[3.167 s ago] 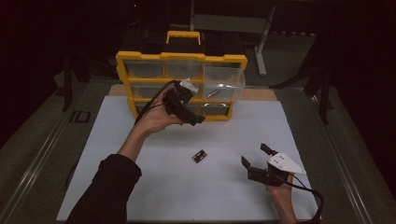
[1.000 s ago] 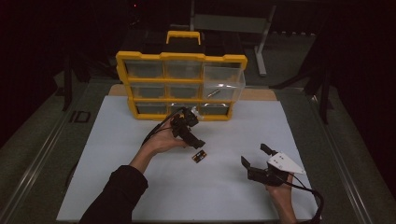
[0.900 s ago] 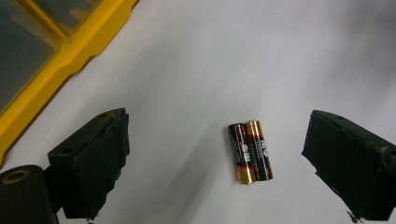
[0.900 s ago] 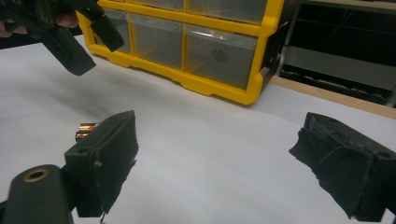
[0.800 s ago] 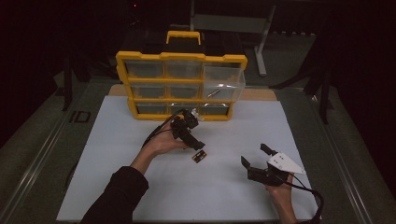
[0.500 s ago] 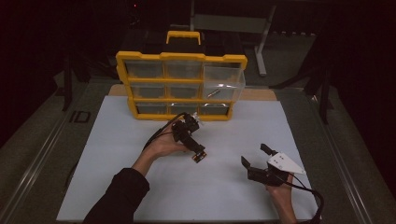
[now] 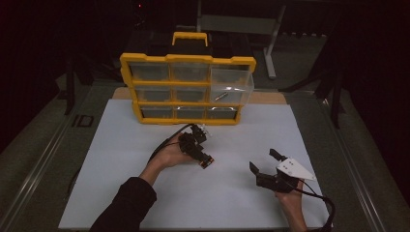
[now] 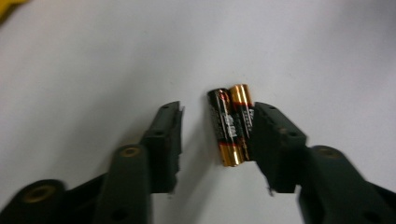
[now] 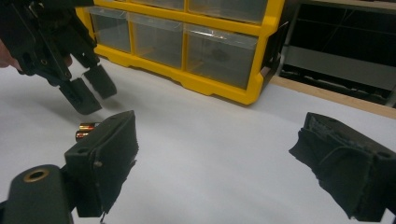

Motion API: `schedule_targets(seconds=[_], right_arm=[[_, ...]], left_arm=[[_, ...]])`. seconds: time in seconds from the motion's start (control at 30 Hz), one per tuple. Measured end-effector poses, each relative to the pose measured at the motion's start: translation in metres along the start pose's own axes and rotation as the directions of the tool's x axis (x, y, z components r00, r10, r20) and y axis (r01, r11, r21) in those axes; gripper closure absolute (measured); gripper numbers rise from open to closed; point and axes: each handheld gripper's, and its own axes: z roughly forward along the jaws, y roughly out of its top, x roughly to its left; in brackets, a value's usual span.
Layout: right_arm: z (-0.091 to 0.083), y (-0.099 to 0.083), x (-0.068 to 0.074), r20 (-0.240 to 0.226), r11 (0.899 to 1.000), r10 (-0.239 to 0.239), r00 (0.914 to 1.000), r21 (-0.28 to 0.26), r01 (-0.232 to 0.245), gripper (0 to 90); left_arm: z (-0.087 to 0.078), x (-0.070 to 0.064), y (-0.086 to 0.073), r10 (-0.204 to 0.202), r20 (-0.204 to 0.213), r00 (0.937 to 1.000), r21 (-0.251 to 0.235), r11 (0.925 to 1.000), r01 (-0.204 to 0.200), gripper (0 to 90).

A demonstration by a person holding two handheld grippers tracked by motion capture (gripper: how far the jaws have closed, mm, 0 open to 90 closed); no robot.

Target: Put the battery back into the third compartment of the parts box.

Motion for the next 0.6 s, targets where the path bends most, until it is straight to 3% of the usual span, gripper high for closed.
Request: schedule_targets(seconds=[0.2, 0.6], right_arm=[[0.0, 0.0, 0.0, 0.0, 1.0, -0.001, 1.0, -0.001, 0.001, 11.7], [0.0, 0.0, 0.0, 0.0, 1.0, 0.0, 1.0, 0.0, 0.0, 11.7]], left_arm=[[0.006, -0.003, 0.0, 0.005, 0.018, 0.9998, 0.025, 0.9997, -0.006, 64.8], [0.012, -0.001, 0.0, -0.02, 0.024, 0.9995, 0.04, 0.999, 0.019, 73.0]])
